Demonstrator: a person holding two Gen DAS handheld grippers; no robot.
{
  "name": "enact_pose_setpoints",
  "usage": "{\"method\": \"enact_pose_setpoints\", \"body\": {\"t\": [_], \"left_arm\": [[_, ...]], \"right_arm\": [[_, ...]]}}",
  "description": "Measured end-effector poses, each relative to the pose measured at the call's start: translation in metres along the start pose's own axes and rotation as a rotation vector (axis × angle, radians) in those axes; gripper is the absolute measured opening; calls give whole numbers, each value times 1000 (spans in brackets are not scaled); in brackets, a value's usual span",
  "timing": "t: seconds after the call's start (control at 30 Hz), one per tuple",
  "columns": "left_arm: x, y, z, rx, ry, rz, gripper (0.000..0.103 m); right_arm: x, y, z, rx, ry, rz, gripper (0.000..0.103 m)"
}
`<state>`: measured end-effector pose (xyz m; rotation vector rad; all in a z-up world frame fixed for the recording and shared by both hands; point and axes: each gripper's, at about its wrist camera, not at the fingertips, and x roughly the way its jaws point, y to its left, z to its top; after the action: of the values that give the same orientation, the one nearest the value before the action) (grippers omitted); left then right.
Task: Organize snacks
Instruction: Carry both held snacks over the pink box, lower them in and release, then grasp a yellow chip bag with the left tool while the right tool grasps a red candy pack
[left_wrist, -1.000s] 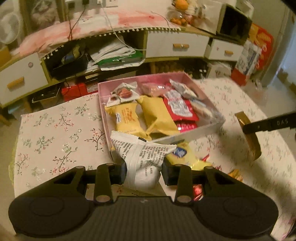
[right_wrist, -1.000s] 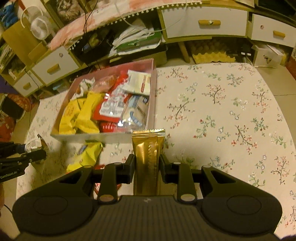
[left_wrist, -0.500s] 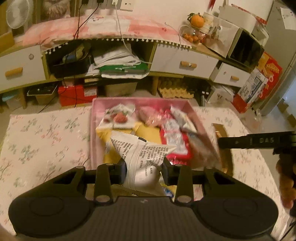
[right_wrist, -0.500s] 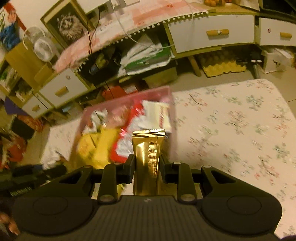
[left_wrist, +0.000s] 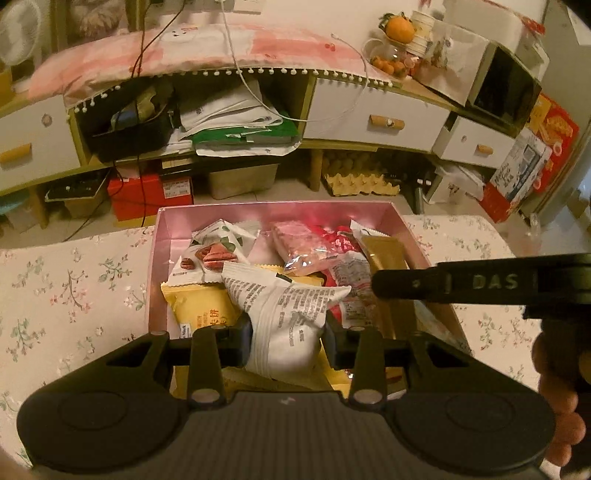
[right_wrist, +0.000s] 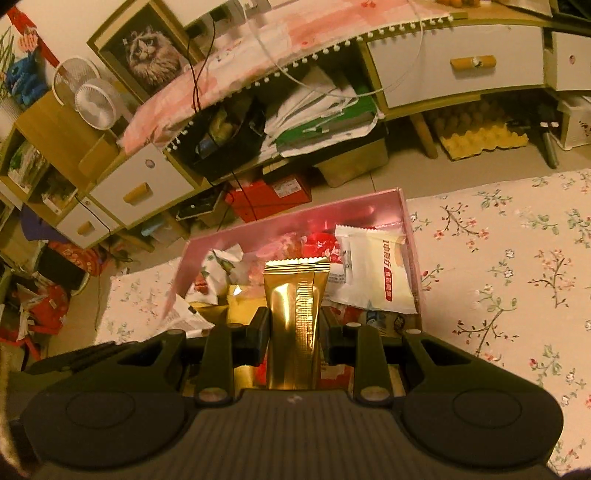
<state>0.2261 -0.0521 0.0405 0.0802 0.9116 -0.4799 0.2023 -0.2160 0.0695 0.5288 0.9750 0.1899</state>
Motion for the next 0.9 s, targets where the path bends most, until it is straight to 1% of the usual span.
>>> {"method": "enact_pose_setpoints", "body": {"t": [0.1,0.13,0.17,0.23,0.27,0.4,0.53,0.6,0.67,0.7,0.77,0.83,0.9], "left_arm": [[-3,-1,1,2,1,5,45],[-4,-2,1,-2,-6,4,47],[-7,-2,1,-6,-12,2,47],[-9,0,3,-10,-14,-3,52],[-11,0,4,-11,-17,-4,53],[-23,5,5,-28,-27,-16,53],[-34,13,4,-70,-25,-16,53],[-40,14,3,-81,-12,0,54],[-47,11,-1,-88,-1,3,55],[-51,8,-4,-90,4,-3,56],[-60,1,-11,-92,12,-14,59],[-68,-10,-20,-94,24,-20,64],[-73,-20,-26,-115,38,-27,67]], "right_arm": [[1,-1,-1,4,-5,-1,26],[0,-1,0,7,-9,-3,26],[-2,-1,0,11,-14,-6,28],[-5,-2,2,17,-23,-14,29],[-9,-2,2,18,-28,-16,29],[-19,-5,2,28,-41,-24,29],[-29,-11,-1,38,-44,-46,29],[-37,-16,-4,48,-39,-55,30],[-47,-18,-6,42,-35,-68,34],[-54,-19,-8,35,-35,-77,36],[-66,-20,-10,26,-32,-93,39],[-78,-22,-14,31,-26,-101,40],[-89,-22,-19,35,-17,-104,44]]}}
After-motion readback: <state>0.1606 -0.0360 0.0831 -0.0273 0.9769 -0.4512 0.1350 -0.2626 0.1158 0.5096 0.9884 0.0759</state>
